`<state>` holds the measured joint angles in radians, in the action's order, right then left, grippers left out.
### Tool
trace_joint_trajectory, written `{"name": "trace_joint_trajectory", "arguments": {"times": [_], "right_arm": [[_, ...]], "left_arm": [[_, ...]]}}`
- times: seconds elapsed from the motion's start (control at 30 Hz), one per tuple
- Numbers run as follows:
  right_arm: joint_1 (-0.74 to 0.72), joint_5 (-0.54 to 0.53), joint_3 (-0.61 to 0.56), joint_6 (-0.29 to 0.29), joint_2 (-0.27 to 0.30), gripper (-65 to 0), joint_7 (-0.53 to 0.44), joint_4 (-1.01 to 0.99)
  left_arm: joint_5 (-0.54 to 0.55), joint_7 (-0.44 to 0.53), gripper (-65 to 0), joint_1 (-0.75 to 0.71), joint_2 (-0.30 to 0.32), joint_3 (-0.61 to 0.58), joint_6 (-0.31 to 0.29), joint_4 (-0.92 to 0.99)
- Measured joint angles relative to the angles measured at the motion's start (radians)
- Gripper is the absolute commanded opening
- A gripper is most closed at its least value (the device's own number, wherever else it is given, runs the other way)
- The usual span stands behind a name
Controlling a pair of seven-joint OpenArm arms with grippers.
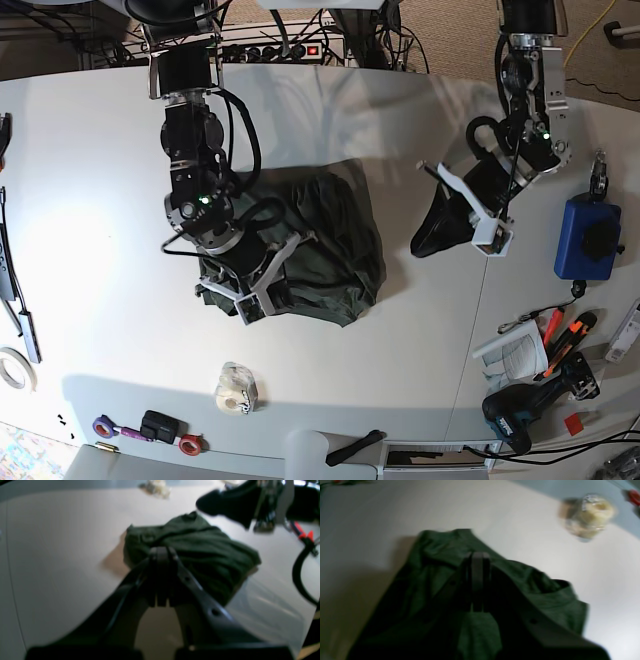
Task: Layout the t-shirt on the table in an organized manner, then fold the t-shirt properly
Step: 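Drag the folded shirt with the right gripper to the table's side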
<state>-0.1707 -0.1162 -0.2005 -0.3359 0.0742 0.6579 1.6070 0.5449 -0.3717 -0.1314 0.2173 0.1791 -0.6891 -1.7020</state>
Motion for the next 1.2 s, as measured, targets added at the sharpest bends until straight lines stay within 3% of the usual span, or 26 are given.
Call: {"name": "trace_joint_trajectory", "arguments": {"times": [0.13,0.33,0.47,0.57,0.7,0.9,1.1,1.2], "right_arm": [[-0.026,0.006,-0.001,0.026,-0.003,-65.0,-0.005,-0.154],[-0.034,-0.005,0.001,0.019,-0.063,-65.0,0.007,-0.301],[-0.042,0.011,-0.006,-0.002,-0.038,-65.0,0.02,-0.324],[-0.03,-0.018,-0.01,-0.021,0.032,-65.0,-0.006,-0.32],[0.001,-0.031,-0.007,-0.022,0.182,-65.0,-0.061,-0.311],[0.047,0.004,0.003,0.021,0.377,-65.0,-0.088,-0.309],[0.066,0.038,0.003,0.028,0.487,-65.0,-0.043,-0.312],[0.069,0.041,0.003,-0.039,0.525,-65.0,-0.056,-0.318]], "left_arm": [[0.0,-0.001,-65.0,-0.025,-0.001,0.005,0.0,0.0],[-0.001,0.0,-65.0,-0.027,-0.006,0.005,0.0,0.0],[0.0,0.0,-65.0,-0.033,-0.006,0.005,0.0,0.0],[-0.001,0.0,-65.0,-0.052,-0.006,0.005,0.0,0.0],[0.002,0.0,-65.0,-0.059,-0.006,0.005,0.0,0.0],[0.04,0.0,-65.0,-0.065,-0.006,0.005,0.0,0.0],[0.043,0.0,-65.0,-0.065,-0.01,0.006,0.0,0.0],[0.043,-0.001,-65.0,-0.065,-0.01,0.005,0.0,0.0]]}}
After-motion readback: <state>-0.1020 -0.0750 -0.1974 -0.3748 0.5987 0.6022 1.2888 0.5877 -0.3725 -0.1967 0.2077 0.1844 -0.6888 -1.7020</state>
